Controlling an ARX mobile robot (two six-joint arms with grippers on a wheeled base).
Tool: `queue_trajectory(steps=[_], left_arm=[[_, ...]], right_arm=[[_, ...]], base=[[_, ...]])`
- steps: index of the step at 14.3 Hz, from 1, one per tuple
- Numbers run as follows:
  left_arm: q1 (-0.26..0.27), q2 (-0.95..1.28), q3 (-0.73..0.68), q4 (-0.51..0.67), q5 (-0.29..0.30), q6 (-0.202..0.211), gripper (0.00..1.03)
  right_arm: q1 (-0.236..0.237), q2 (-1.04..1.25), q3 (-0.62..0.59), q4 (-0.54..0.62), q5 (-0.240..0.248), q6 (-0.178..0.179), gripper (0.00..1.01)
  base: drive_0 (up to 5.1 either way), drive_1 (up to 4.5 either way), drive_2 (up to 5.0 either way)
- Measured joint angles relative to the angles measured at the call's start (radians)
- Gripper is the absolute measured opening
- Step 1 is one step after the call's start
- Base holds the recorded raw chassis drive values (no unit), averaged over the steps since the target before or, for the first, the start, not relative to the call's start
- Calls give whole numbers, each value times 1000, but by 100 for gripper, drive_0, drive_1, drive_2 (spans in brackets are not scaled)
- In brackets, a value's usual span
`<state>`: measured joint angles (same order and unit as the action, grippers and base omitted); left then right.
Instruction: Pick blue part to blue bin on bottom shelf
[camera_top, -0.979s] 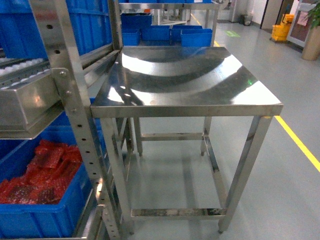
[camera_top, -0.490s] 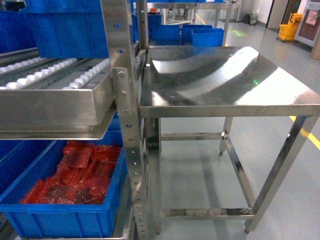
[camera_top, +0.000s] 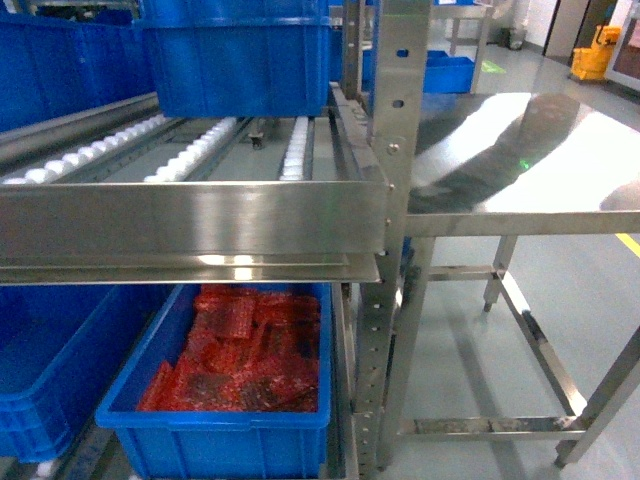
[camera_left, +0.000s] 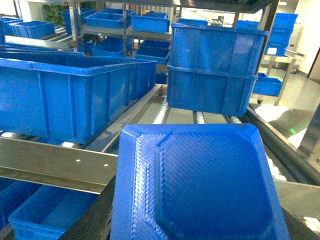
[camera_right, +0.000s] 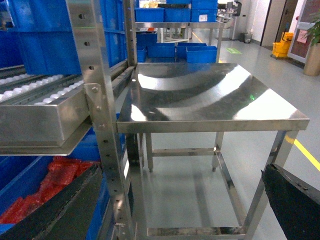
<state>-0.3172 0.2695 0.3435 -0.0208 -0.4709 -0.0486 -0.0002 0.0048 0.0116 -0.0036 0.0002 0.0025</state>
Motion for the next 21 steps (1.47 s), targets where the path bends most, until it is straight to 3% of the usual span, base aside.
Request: queue_trajectory(steps=[18,21], left_arm=[[0,0,0,0,2,0,43],[0,-2,0,-2,-8,0,43]], right_arm=[[0,0,0,-3,0,0,98],[0,0,0,0,-4,0,98]], base=[[-504,241,241],[0,0,0]])
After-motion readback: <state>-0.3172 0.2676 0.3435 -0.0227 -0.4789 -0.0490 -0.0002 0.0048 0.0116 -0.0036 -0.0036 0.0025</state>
